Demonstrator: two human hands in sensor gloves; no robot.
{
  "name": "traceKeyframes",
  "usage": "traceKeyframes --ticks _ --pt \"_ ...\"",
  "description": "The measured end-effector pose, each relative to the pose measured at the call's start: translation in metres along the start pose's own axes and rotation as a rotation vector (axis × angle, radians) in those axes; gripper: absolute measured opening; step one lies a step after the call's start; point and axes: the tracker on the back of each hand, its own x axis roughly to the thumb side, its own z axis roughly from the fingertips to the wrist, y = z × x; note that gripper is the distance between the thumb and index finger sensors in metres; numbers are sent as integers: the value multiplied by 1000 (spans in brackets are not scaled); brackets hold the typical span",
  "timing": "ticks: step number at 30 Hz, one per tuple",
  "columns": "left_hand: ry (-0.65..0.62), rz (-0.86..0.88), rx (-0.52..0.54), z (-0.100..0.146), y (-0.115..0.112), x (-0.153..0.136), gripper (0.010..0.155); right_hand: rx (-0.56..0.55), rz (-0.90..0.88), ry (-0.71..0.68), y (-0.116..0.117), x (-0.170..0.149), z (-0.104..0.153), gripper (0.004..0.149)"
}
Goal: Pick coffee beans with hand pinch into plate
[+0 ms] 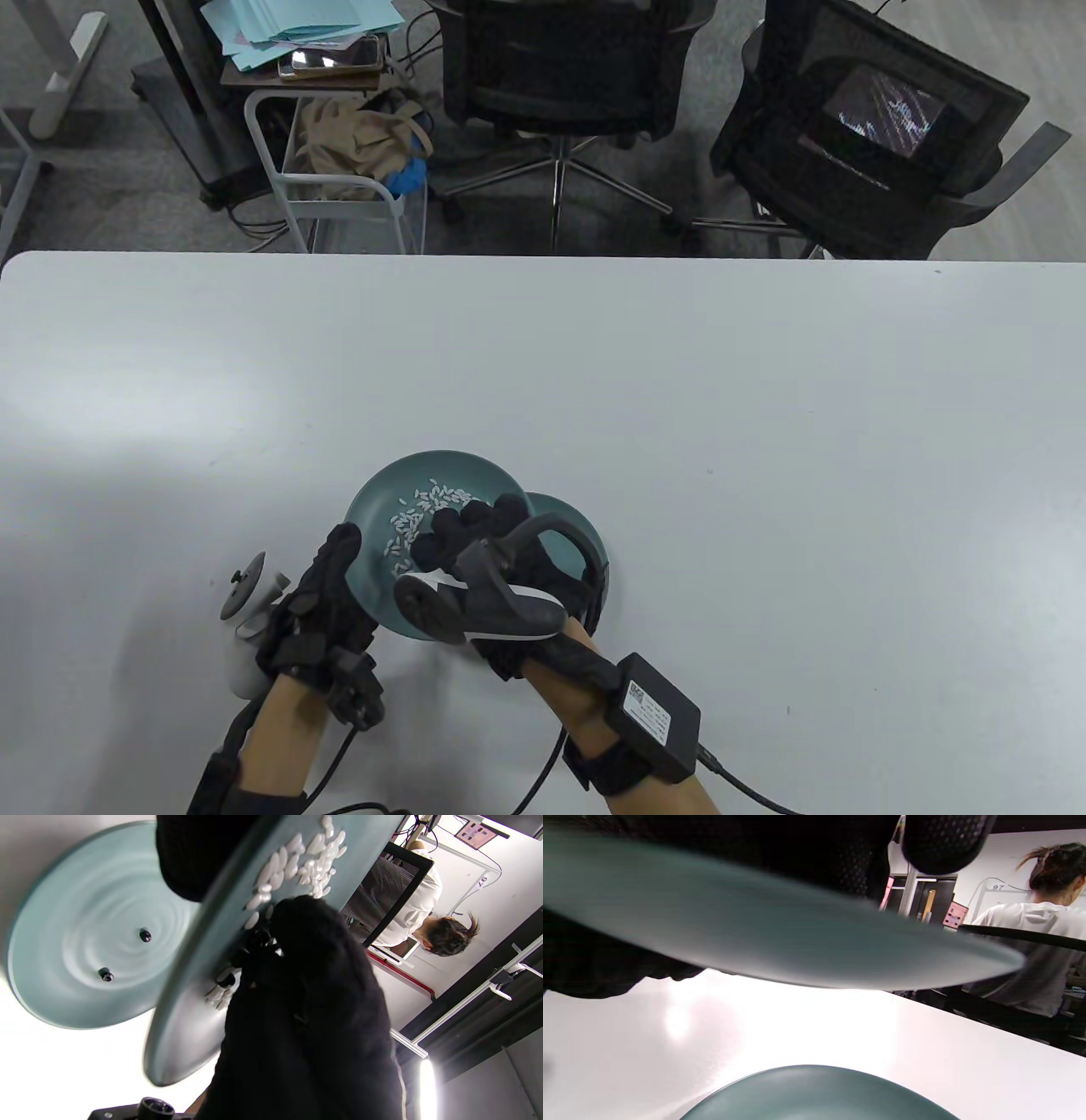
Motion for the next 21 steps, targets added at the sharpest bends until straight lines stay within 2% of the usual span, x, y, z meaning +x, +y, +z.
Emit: traceKeyframes --ticks 14,21 --pt "2 -24 11 -1 0 -1 62 61 -96 40 4 -3 -2 39" --pt "-34 -79 27 0 0 4 62 -8 -73 37 3 -4 -1 40"
